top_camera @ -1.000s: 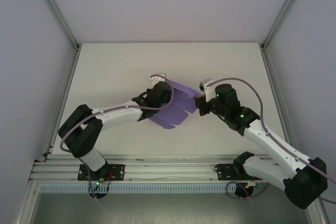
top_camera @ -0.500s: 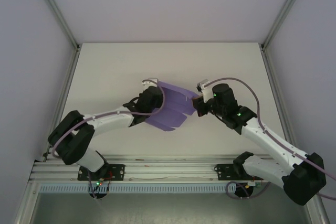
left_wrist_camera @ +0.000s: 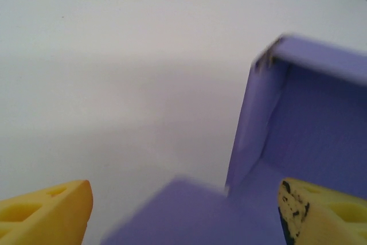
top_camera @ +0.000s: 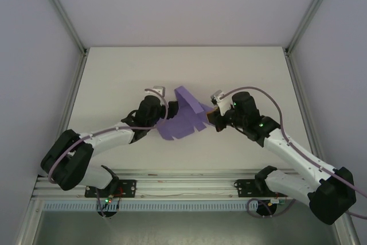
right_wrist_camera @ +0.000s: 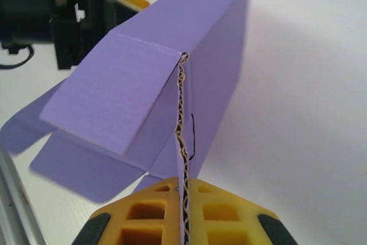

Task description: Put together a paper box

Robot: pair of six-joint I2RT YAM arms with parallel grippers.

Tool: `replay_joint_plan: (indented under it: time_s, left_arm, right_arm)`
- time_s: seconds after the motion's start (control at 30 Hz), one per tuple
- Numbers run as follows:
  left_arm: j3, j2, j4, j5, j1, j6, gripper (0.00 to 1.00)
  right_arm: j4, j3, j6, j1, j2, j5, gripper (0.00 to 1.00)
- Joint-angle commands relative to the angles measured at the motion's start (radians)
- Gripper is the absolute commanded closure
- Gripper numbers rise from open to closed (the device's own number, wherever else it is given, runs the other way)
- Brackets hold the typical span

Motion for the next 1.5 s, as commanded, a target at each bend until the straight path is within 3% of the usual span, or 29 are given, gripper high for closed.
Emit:
replay_joint_plan:
  time_s: [0.0, 0.1, 0.23, 0.5, 0.73, 0.87, 1.0, 1.1, 1.37, 1.47]
  left_arm:
    - [-0.018, 0.001, 0.084, 0.126, 0.043, 0.045, 0.14]
    - [0.002, 0.018, 0.094, 0.227, 0.057, 0.119, 0.15]
    - [0.05, 0.048, 0.067, 0.33, 0.058, 0.182, 0.23]
    - [0.079, 0.106, 0.086, 0.321, 0.071, 0.162, 0.31]
    - [0.072, 0.069, 0.087, 0.397, 0.09, 0.149, 0.65]
    - [0.076, 0.059, 0.075, 0.379, 0.091, 0.166, 0.72]
    - [0.074, 0.047, 0.078, 0.368, 0.091, 0.165, 0.92]
    - [0.064, 0.035, 0.08, 0.357, 0.091, 0.162, 0.98]
    - [0.018, -0.04, 0.015, 0.153, 0.079, 0.081, 1.0]
    - [-0.017, -0.065, -0.001, 0.087, 0.065, 0.06, 1.0]
  right_arm:
    - [-0.011, 0.005, -0.032, -0.005, 0.004, -0.07, 1.0]
    - [-0.018, 0.014, -0.044, -0.005, 0.0, -0.119, 1.0]
    - [-0.018, 0.025, -0.039, -0.004, -0.005, -0.126, 1.0]
    - [-0.04, 0.058, -0.039, -0.004, -0.012, -0.148, 1.0]
    - [-0.064, 0.083, -0.043, -0.005, -0.025, -0.144, 1.0]
    - [-0.057, 0.089, -0.035, -0.005, -0.026, -0.161, 1.0]
    - [-0.068, 0.09, -0.033, -0.004, -0.025, -0.13, 1.0]
    - [-0.063, 0.082, -0.016, -0.005, -0.03, -0.09, 1.0]
    - [-0.034, 0.058, 0.047, -0.005, -0.075, 0.14, 0.46]
    - [0.016, 0.04, 0.084, -0.005, -0.118, 0.163, 0.38]
